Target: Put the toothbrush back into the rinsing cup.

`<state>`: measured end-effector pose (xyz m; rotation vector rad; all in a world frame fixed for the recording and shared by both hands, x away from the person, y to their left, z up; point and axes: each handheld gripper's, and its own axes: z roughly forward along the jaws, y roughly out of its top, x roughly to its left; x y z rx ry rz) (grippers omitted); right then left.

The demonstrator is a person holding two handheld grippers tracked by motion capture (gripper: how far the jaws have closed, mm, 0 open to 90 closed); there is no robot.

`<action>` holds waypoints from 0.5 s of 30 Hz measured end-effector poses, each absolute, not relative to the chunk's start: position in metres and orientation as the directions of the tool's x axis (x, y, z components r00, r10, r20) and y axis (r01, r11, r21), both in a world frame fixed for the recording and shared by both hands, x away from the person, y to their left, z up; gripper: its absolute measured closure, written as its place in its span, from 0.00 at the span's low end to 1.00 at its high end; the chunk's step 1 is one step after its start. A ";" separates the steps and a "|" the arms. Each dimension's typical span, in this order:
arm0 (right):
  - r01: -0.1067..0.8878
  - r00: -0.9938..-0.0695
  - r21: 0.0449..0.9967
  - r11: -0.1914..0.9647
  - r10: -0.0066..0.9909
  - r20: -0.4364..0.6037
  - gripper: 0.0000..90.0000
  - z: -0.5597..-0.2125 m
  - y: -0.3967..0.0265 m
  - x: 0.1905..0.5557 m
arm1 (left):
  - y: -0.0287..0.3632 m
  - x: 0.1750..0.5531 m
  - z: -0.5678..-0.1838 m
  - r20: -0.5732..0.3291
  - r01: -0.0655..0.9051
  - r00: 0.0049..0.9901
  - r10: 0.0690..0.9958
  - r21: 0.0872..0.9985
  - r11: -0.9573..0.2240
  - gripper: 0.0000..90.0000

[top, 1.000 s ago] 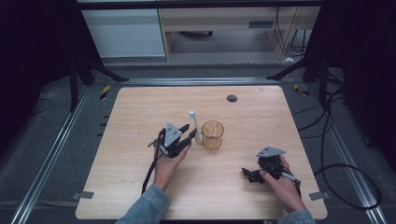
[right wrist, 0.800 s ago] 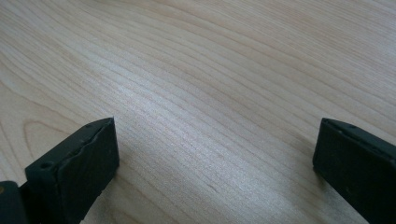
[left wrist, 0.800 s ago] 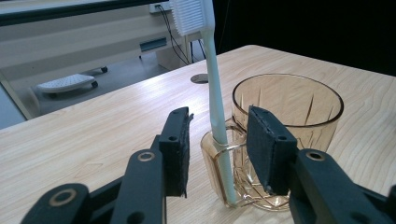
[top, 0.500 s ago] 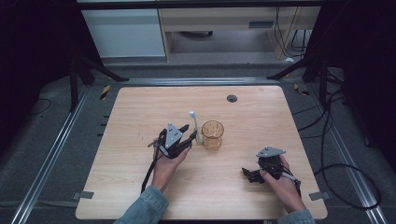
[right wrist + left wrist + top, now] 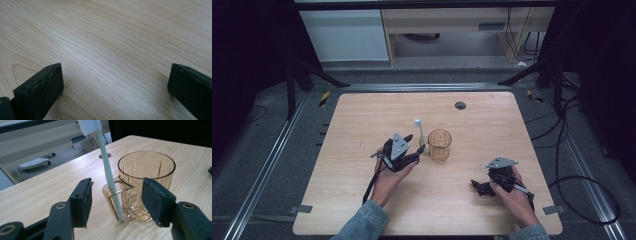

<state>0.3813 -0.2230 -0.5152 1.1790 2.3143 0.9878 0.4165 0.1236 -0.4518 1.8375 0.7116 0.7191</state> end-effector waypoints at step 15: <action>0.558 -0.587 0.723 0.407 0.810 -0.004 0.01 -0.515 -0.223 0.381 | 0.126 0.407 -0.446 0.173 0.176 0.702 0.691 0.898 -0.403 0.35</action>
